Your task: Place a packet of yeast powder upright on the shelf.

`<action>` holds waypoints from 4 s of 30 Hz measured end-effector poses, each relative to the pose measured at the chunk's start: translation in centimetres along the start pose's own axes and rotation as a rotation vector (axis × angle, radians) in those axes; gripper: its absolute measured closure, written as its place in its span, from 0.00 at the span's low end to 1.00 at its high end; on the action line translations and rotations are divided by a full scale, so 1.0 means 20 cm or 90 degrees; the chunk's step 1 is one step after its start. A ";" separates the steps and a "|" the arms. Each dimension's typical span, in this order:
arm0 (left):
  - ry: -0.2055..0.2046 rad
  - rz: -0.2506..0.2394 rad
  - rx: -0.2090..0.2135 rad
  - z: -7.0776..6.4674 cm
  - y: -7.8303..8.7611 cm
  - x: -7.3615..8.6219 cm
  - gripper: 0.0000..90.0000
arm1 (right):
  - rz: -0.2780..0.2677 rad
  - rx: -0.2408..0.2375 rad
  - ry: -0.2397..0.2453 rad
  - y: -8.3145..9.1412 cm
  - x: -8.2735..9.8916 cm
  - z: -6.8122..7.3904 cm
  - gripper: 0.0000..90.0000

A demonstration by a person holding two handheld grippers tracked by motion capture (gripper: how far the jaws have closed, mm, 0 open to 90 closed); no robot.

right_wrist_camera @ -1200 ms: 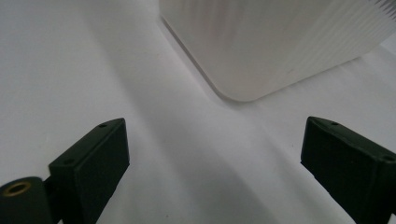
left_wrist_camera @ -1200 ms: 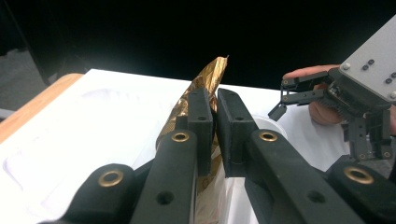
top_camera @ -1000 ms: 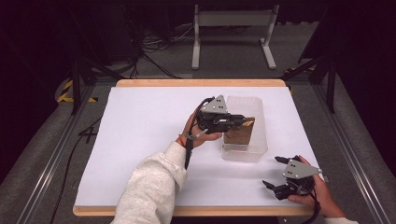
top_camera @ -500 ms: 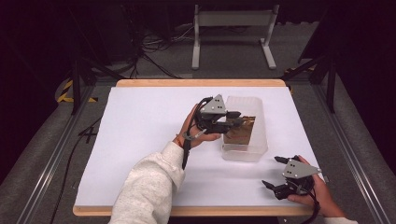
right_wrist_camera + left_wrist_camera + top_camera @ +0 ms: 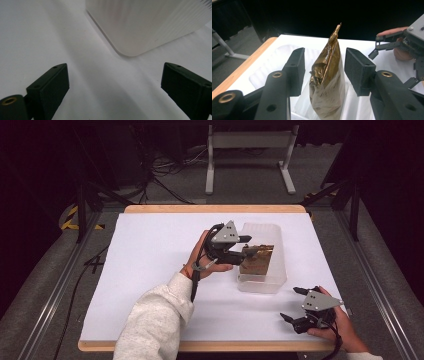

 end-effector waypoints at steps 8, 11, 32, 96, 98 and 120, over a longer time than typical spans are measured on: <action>-0.013 0.031 -0.022 0.00 0.00 0.02 0.41 | -0.005 0.003 -0.002 0.00 0.00 0.00 0.09; -0.007 0.037 -0.034 0.00 0.02 0.02 0.33 | -0.004 0.003 -0.001 0.01 0.00 0.00 0.09; -0.021 0.116 -0.102 0.00 0.08 0.13 0.05 | -0.001 0.006 -0.001 0.00 0.00 0.00 0.09; -0.013 0.247 -0.208 -0.01 0.51 0.75 0.04 | -0.002 0.004 -0.004 0.00 -0.01 0.00 0.09; -0.014 0.256 -0.219 -0.02 0.53 0.78 0.04 | -0.001 0.004 -0.003 0.00 0.00 0.00 0.09; 0.034 0.282 -0.289 -0.10 0.84 1.03 0.04 | -0.001 0.008 -0.003 0.00 -0.01 0.00 0.09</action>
Point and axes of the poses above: each handheld gripper's, and its own axes: y roughly backward along the jaws, x roughly out of its underside, z roughly to its left, the point moved 4 cm from there along -y, roughly forward along the jaws, and after that the axes turned 4 degrees about -x, right-handed, at the moved point
